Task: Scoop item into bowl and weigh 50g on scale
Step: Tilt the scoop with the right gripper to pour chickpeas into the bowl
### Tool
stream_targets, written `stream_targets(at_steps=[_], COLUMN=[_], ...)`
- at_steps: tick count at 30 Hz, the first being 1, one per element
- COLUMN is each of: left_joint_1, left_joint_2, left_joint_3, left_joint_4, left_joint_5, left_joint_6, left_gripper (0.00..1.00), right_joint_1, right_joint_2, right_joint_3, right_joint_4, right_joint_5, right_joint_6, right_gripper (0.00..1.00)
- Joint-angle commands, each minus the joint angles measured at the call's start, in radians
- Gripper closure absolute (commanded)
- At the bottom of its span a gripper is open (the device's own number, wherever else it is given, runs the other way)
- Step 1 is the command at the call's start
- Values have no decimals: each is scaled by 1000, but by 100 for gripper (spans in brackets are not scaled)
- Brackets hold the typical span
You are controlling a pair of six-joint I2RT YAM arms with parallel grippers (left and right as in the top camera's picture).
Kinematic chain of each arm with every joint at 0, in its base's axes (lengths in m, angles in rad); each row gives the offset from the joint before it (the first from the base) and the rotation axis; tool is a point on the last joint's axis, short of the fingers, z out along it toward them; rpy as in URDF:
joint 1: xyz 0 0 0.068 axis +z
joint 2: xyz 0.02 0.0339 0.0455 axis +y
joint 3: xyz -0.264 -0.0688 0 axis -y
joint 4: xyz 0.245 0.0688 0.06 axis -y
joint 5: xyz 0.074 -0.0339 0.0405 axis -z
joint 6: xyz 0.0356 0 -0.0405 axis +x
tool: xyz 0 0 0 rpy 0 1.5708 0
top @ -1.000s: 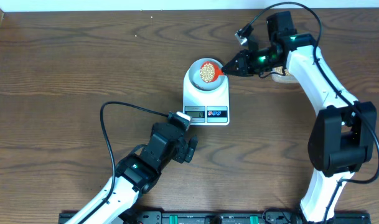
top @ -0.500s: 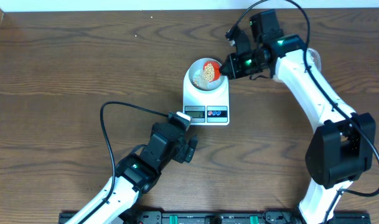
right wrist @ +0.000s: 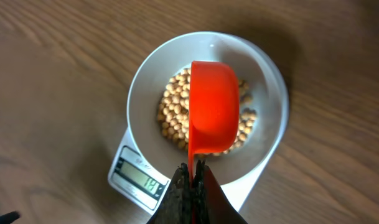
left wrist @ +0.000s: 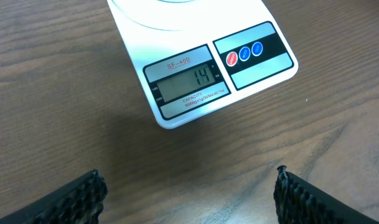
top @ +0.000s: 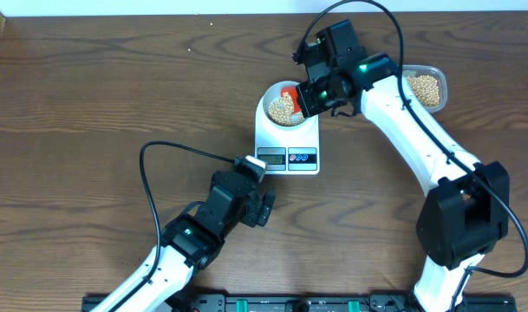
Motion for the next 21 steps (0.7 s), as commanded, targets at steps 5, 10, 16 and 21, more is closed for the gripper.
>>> stream_targets(at_steps=[5, 10, 16, 21], left_joint_1=[-1, -1, -1, -1], left_joint_2=[-7, -7, -7, -7], left_joint_3=[21, 21, 21, 21], left_joint_4=[-2, -2, -2, -2], left_joint_5=[-20, -20, -20, -20], left_joint_6=[17, 17, 17, 17], left_gripper=[11, 12, 12, 12], right_joint_1=[82, 148, 221, 260], right_joint_2=[-49, -51, -51, -51], right_joint_3=[37, 38, 38, 38], right_joint_4=[-6, -17, -19, -18], right_joint_5=[211, 380, 574, 647], right_joint_6=[-79, -110, -124, -148], right_gripper=[99, 99, 99, 99])
